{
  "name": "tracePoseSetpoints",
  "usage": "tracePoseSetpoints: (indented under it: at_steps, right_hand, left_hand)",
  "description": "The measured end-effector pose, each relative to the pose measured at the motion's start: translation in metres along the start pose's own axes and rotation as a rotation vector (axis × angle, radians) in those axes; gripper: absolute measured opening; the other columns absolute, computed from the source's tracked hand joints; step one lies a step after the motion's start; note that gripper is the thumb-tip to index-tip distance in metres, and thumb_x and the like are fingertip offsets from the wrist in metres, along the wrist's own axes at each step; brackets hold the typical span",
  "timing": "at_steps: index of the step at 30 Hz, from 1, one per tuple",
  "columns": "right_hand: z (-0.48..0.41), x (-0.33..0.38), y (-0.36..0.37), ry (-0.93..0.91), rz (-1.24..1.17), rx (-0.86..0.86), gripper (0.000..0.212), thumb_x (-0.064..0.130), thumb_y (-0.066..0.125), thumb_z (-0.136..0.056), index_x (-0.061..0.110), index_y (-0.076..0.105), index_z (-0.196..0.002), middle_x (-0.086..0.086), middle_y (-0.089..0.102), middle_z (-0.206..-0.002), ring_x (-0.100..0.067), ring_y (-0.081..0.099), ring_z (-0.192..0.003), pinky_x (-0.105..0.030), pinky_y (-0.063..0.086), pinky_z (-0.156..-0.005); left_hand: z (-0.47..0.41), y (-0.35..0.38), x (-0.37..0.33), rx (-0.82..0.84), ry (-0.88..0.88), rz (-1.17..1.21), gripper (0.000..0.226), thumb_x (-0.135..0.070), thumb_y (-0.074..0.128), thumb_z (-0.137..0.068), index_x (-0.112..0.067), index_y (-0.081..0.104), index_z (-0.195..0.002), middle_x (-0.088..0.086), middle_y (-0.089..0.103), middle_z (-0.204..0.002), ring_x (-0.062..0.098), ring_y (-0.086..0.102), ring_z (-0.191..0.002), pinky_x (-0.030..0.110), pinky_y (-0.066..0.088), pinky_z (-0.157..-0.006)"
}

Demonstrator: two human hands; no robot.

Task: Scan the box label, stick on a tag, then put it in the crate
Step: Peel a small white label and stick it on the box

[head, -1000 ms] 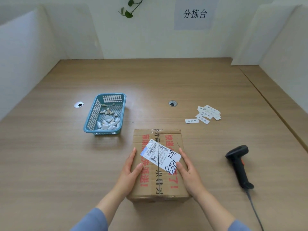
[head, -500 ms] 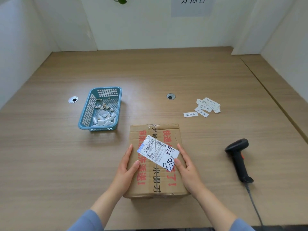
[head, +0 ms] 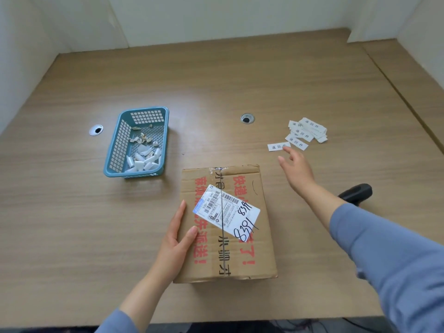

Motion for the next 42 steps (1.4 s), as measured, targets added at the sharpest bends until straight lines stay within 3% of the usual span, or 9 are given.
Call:
tracePoseSetpoints:
  at_steps: [2,6,8,16,19,22,31,38,42]
  right_hand:
    - [-0.020,-0.007,-0.001,-0.002,0.104,-0.003,0.044,0.025,0.048,-0.097,0.014,0.044,-0.140,-0.009,0.040,-0.148,-0.024,0.038,-0.136,-0.038,0.031,-0.111]
    - [-0.054,-0.021,0.005,0.003,0.312,0.018,0.045,0.023,0.046,-0.098,0.011,0.043,-0.141,-0.010,0.037,-0.150,-0.028,0.034,-0.139,-0.039,0.031,-0.110]
    - [-0.068,-0.025,0.012,-0.014,0.400,0.030,0.045,0.020,0.046,-0.097,0.009,0.042,-0.141,-0.012,0.037,-0.150,-0.031,0.033,-0.138,-0.041,0.030,-0.111]
    - [-0.109,-0.039,0.023,-0.029,0.538,-0.019,0.041,0.015,0.048,-0.095,0.008,0.046,-0.136,-0.014,0.045,-0.141,-0.035,0.038,-0.129,-0.044,0.035,-0.102]
    - [-0.121,-0.045,0.023,-0.002,0.547,-0.021,0.045,0.018,0.051,-0.094,0.012,0.044,-0.138,-0.012,0.042,-0.144,-0.032,0.032,-0.135,-0.043,0.033,-0.105]
    - [-0.129,-0.049,0.025,0.015,0.541,-0.025,0.051,0.024,0.060,-0.090,0.015,0.045,-0.138,-0.011,0.040,-0.144,-0.031,0.031,-0.135,-0.043,0.034,-0.106]
    - [-0.132,-0.050,0.031,0.101,0.515,-0.083,0.031,0.030,0.061,-0.091,0.015,0.057,-0.117,-0.011,0.051,-0.131,-0.030,0.038,-0.127,-0.041,0.033,-0.101]
    - [-0.132,-0.051,0.033,0.191,0.519,-0.026,0.034,0.032,0.060,-0.091,0.009,0.061,-0.115,-0.014,0.052,-0.129,-0.032,0.040,-0.125,-0.042,0.038,-0.098]
    - [-0.123,-0.049,0.026,0.188,0.294,-0.061,0.011,0.024,0.067,-0.084,0.016,0.061,-0.088,-0.007,0.060,-0.108,-0.028,0.050,-0.114,-0.035,0.042,-0.084]
  left_hand:
    - [0.001,0.000,0.001,-0.008,-0.007,0.001,0.061,-0.038,0.058,-0.081,-0.060,0.029,-0.131,-0.022,0.037,-0.143,-0.028,0.033,-0.119,-0.004,0.032,-0.092]
    - [0.002,-0.001,0.002,-0.025,0.005,-0.003,0.061,-0.028,0.061,-0.089,-0.063,0.030,-0.129,-0.025,0.036,-0.144,-0.021,0.031,-0.126,-0.001,0.033,-0.093]
    - [0.002,-0.002,0.001,-0.034,0.001,-0.009,0.061,-0.034,0.062,-0.085,-0.069,0.032,-0.125,-0.031,0.036,-0.142,-0.018,0.035,-0.126,0.002,0.035,-0.094]
    - [0.001,0.000,-0.002,-0.064,-0.024,0.029,0.062,-0.030,0.066,-0.082,-0.073,0.038,-0.119,-0.052,0.045,-0.120,-0.024,0.042,-0.117,-0.003,0.036,-0.088]
    - [0.001,0.000,-0.001,-0.093,-0.030,0.021,0.067,-0.010,0.060,-0.086,-0.065,0.044,-0.121,-0.053,0.047,-0.114,-0.026,0.041,-0.115,-0.008,0.034,-0.083]
    - [0.001,-0.001,-0.003,-0.105,-0.046,0.006,0.075,-0.004,0.059,-0.086,-0.073,0.045,-0.112,-0.052,0.049,-0.114,-0.025,0.046,-0.111,-0.005,0.038,-0.086]
    - [0.001,0.000,-0.006,-0.111,-0.056,0.006,0.075,-0.006,0.060,-0.085,-0.074,0.045,-0.110,-0.049,0.052,-0.114,-0.021,0.051,-0.109,-0.003,0.041,-0.083]
    - [0.001,-0.001,-0.008,-0.122,-0.029,0.002,0.065,-0.028,0.063,-0.074,-0.074,0.041,-0.114,-0.052,0.047,-0.117,-0.026,0.043,-0.113,-0.007,0.035,-0.085]
    - [0.001,0.000,-0.009,-0.119,-0.014,-0.008,0.062,-0.028,0.069,-0.081,-0.067,0.040,-0.120,-0.054,0.045,-0.117,-0.028,0.041,-0.113,-0.008,0.033,-0.084]
Point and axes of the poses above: each hand's wrist, its own z-axis away from the middle knuckle, its own y-axis out of the palm, x = y × z, the point moved 6 cm from there along -z, towards the middle knuckle
